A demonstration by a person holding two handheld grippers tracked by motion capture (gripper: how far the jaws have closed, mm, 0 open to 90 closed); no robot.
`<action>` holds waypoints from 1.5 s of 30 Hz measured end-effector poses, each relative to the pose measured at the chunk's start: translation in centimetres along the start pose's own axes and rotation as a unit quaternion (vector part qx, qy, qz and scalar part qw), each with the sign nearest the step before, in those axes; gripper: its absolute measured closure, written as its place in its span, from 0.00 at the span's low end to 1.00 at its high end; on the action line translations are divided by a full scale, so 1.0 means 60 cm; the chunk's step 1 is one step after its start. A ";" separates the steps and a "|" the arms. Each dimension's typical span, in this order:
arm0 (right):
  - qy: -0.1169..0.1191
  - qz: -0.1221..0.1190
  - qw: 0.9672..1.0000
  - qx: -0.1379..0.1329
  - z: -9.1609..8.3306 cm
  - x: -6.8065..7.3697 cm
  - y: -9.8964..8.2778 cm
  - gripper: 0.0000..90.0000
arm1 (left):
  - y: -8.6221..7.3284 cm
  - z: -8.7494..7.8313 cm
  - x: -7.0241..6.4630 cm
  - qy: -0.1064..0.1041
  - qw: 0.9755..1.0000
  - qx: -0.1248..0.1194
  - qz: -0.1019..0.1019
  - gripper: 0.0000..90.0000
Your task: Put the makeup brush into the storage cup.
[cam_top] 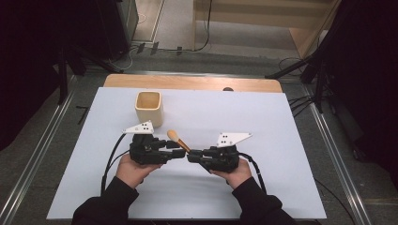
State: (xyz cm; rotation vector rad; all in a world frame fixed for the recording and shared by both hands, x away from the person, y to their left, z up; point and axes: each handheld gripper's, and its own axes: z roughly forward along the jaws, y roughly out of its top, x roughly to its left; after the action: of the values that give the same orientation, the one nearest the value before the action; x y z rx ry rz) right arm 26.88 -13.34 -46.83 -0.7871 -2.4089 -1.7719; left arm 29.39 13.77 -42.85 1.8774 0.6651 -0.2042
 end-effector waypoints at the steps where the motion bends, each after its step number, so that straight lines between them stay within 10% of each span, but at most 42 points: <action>1: 0.000 0.000 1.000 0.001 0.001 0.000 0.000 0.88 | 0.000 0.000 0.000 -0.003 1.000 0.000 -0.002 0.59; 39: -0.007 -0.026 0.999 0.018 0.017 0.012 0.001 0.86 | -0.003 0.000 0.011 -0.051 0.996 -0.015 -0.066 0.89; 45: -0.001 -0.023 0.999 0.028 0.022 0.013 0.005 0.59 | 0.001 -0.011 0.016 -0.051 0.996 -0.016 -0.070 0.89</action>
State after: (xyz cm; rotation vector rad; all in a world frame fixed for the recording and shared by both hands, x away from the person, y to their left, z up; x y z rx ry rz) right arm 26.65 -11.78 -46.78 -0.7359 -2.4850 -1.7125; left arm 30.10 14.67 -42.95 1.7782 0.7262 -0.3751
